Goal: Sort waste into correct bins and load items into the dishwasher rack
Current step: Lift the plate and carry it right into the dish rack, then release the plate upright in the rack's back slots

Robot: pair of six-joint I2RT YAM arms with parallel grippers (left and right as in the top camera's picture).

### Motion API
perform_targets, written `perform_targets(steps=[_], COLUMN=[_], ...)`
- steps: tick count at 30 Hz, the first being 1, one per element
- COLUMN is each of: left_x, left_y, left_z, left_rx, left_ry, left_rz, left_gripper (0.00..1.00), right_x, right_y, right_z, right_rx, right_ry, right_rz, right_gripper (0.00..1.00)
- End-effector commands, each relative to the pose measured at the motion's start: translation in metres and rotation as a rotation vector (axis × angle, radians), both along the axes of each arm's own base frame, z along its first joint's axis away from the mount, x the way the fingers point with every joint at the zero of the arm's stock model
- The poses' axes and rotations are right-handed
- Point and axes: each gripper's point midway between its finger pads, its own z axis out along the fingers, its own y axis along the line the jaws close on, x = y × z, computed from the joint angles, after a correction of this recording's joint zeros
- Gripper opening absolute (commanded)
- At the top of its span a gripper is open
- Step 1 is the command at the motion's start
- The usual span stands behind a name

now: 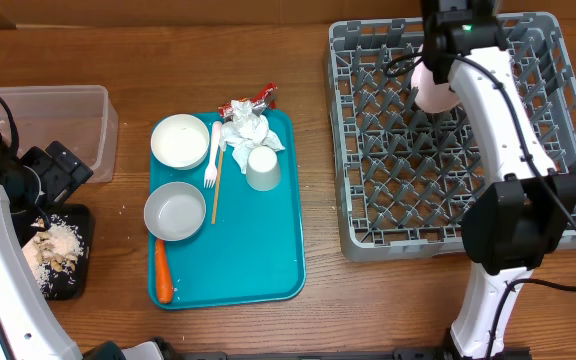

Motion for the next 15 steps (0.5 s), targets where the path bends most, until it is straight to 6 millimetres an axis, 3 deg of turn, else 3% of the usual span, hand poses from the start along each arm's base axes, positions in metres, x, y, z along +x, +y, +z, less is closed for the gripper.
perform_targets(steps=[1, 5, 6, 11, 12, 15], left_x=[0.0, 0.0, 0.0, 0.0, 0.0, 0.0], left_y=[0.0, 0.0, 0.0, 0.0, 0.0, 0.0], left_z=[-0.003, -0.003, -0.003, -0.003, -0.003, -0.003], left_rx=[-0.011, -0.011, -0.011, -0.011, -0.011, -0.011], left_ry=[0.008, 0.008, 0.008, 0.008, 0.008, 0.008], left_rz=[0.013, 0.013, 0.013, 0.013, 0.013, 0.013], left_gripper=[1.0, 1.0, 1.0, 1.0, 1.0, 1.0], right_x=[0.004, 0.0, -0.003, -0.038, -0.055, -0.072], right_y=[0.043, 0.082, 0.093, 0.174, 0.202, 0.231], right_z=[0.006, 0.027, 0.039, 0.108, 0.128, 0.138], right_rx=[0.144, 0.323, 0.388, 0.807, 0.951, 1.063], right_ry=[-0.02, -0.047, -0.063, -0.109, -0.107, -0.072], right_rz=[0.113, 0.235, 0.277, 0.588, 0.707, 0.808], right_gripper=[0.64, 0.97, 1.0, 1.0, 1.0, 1.0])
